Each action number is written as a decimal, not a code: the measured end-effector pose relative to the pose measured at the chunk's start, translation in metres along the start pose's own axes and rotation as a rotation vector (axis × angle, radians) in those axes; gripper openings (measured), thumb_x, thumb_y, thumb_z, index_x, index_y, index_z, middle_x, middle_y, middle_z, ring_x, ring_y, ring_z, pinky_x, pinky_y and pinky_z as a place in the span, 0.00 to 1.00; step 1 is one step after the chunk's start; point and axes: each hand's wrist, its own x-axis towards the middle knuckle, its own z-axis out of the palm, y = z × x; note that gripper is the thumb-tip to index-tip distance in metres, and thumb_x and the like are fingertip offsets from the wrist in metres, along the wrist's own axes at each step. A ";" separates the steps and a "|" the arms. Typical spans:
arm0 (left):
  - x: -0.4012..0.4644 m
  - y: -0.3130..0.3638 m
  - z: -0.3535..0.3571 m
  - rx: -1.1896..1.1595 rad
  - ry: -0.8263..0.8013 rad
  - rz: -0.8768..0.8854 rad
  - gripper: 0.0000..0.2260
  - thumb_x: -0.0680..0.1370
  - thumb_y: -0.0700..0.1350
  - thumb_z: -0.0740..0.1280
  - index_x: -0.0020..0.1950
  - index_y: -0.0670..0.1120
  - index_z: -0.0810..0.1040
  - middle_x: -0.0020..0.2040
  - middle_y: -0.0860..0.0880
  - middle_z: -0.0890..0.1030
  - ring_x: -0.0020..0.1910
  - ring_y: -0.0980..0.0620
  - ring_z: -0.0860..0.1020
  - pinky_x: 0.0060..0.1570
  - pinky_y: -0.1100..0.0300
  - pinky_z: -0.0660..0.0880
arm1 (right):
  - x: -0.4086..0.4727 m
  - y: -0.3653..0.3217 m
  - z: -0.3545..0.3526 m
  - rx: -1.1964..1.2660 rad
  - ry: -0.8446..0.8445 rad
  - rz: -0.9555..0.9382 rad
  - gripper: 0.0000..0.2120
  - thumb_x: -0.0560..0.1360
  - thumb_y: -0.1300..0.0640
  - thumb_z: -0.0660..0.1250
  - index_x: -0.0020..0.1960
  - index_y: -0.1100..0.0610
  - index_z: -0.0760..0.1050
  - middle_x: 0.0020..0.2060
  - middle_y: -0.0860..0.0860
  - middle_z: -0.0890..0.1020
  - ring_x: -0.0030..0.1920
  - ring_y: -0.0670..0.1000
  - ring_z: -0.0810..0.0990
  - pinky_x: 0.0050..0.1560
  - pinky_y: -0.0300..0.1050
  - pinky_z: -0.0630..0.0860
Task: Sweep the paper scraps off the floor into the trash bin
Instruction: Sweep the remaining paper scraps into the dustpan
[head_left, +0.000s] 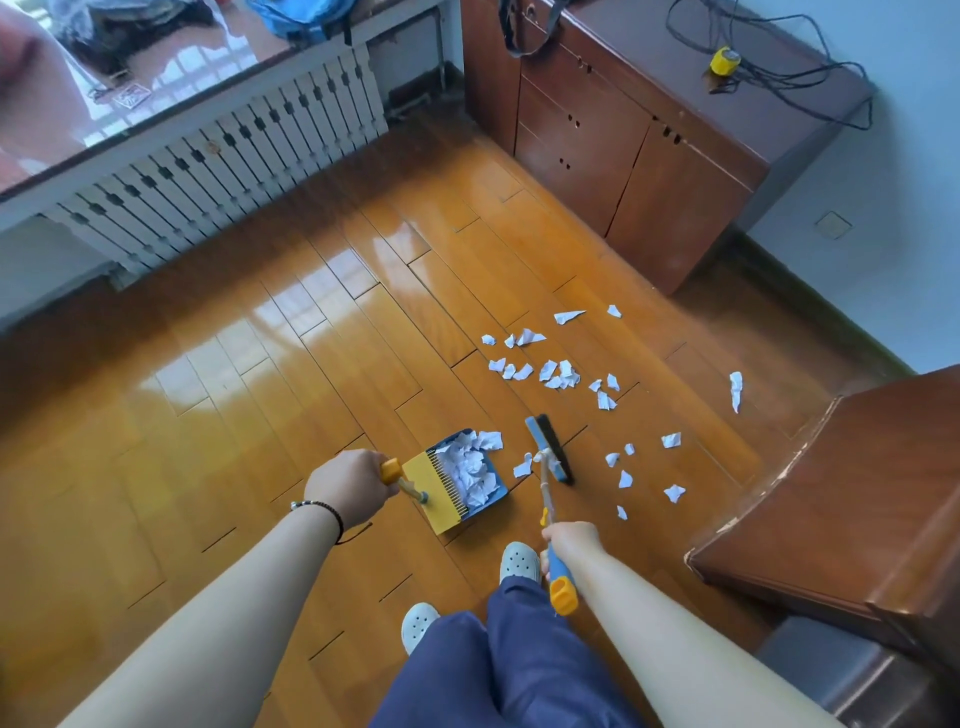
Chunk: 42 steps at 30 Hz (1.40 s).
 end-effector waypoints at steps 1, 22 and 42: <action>0.000 0.002 0.004 -0.005 0.003 -0.003 0.05 0.80 0.55 0.69 0.46 0.55 0.77 0.35 0.56 0.77 0.33 0.56 0.75 0.29 0.62 0.69 | -0.012 0.000 0.009 0.023 -0.022 0.005 0.13 0.74 0.63 0.68 0.56 0.66 0.75 0.40 0.63 0.82 0.33 0.58 0.79 0.36 0.50 0.80; 0.007 -0.009 0.005 -0.346 0.052 -0.173 0.11 0.79 0.56 0.69 0.43 0.50 0.77 0.35 0.50 0.80 0.32 0.50 0.76 0.29 0.61 0.70 | -0.068 -0.049 -0.026 -0.273 -0.133 -0.171 0.07 0.78 0.60 0.64 0.54 0.61 0.76 0.32 0.56 0.76 0.22 0.50 0.72 0.23 0.38 0.71; 0.117 0.012 -0.089 -0.338 0.109 -0.202 0.11 0.80 0.55 0.68 0.43 0.49 0.78 0.35 0.50 0.80 0.33 0.49 0.78 0.28 0.60 0.71 | -0.023 -0.251 -0.049 -0.272 0.069 -0.285 0.09 0.79 0.62 0.64 0.56 0.66 0.74 0.31 0.58 0.75 0.25 0.53 0.72 0.20 0.37 0.69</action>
